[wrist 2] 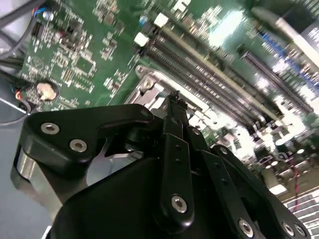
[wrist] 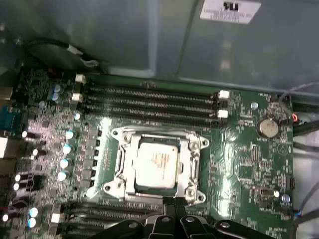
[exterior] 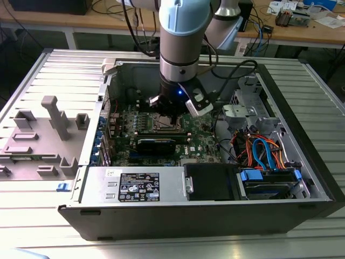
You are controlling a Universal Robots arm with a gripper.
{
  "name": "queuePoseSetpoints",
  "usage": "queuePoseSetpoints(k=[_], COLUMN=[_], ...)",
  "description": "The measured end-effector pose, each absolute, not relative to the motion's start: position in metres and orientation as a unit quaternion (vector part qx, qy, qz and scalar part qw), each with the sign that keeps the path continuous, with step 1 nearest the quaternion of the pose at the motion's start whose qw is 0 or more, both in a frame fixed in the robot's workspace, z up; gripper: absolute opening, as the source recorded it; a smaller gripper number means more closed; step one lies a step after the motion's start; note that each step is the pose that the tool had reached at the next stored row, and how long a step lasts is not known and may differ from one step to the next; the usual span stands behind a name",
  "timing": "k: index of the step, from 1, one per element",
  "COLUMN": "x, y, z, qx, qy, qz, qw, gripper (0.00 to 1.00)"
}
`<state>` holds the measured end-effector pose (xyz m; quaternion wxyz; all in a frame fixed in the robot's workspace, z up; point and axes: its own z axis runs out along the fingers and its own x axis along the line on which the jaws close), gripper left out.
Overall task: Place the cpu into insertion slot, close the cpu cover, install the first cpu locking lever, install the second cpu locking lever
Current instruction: 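Install the second cpu locking lever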
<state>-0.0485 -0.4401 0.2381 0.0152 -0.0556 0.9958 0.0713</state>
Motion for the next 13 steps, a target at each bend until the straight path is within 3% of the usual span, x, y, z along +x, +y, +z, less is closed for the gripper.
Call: queuePoseSetpoints(k=[13], x=[-0.073], y=[-0.454], z=[0.237], qx=[-0.055], qy=[0.994], qz=[0.09], qw=[0.017], gripper=[0.11])
